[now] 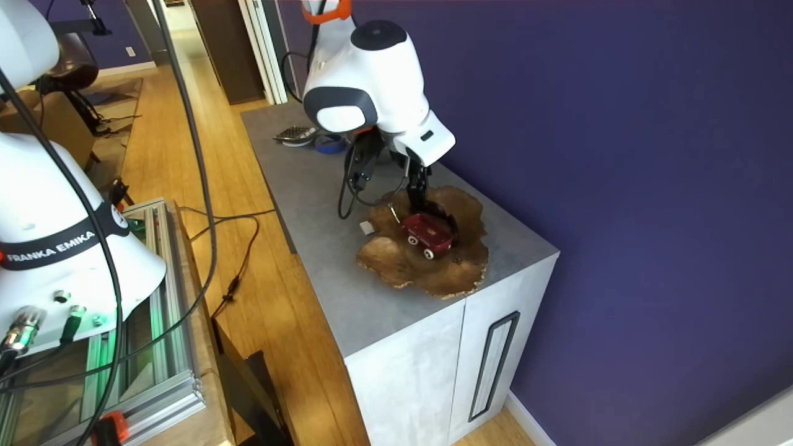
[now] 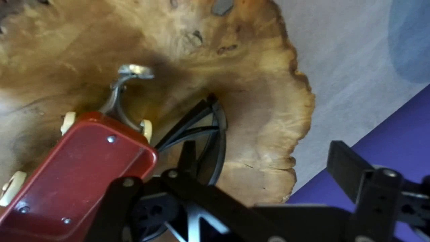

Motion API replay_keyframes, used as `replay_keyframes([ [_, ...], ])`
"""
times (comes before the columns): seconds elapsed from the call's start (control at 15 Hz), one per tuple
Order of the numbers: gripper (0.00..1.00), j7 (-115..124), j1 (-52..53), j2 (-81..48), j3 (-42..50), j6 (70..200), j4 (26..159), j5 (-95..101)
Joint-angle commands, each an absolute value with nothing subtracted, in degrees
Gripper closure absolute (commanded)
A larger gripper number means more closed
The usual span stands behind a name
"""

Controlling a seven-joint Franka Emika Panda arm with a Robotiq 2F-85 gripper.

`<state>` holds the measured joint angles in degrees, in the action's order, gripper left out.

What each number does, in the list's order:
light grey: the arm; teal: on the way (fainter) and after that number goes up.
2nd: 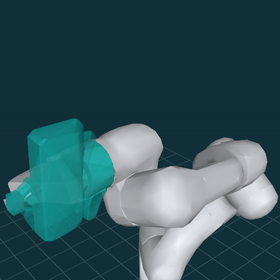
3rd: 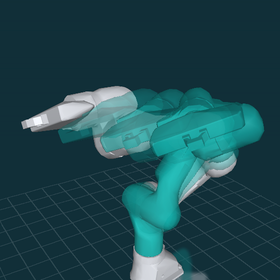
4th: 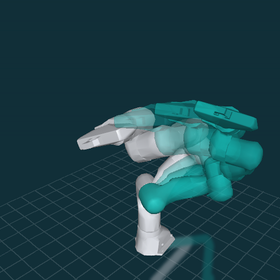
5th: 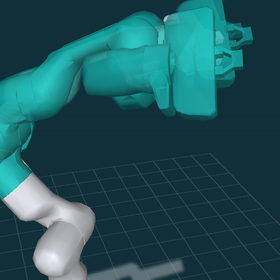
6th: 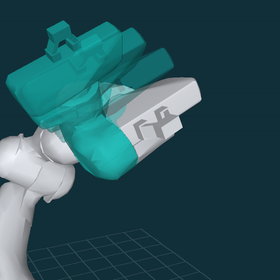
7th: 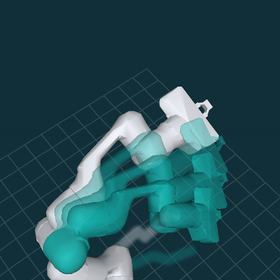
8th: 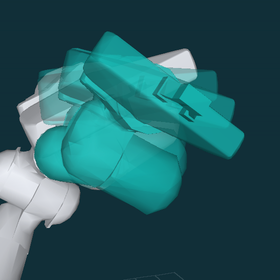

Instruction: Move the sunglasses from the tray to the silver bowl

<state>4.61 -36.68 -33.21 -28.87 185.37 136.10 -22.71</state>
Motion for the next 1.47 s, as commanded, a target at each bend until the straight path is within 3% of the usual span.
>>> replay_keyframes([
  [0.0,0.0,7.8,-34.72,-30.78,-27.02,184.46,137.44,-20.73],
  [0.2,0.0,11.44,-22.44,-29.18,-15.09,185.01,137.54,-22.0],
  [0.27,0.06,12.24,-19.31,-29.39,-11.92,184.25,137.3,-22.0],
  [0.33,0.27,13.32,-15.54,-29.49,-8.2,183.85,137.14,-22.06],
  [0.47,0.32,15.12,-10.21,-30.65,-3.57,183.63,136.4,-22.05],
  [1.13,1.0,19.63,0.37,-29.25,4.11,182.71,136.53,-22.0],
  [1.4,0.99,18.74,1.94,-25.75,5.44,183.1,139.41,-21.32],
])
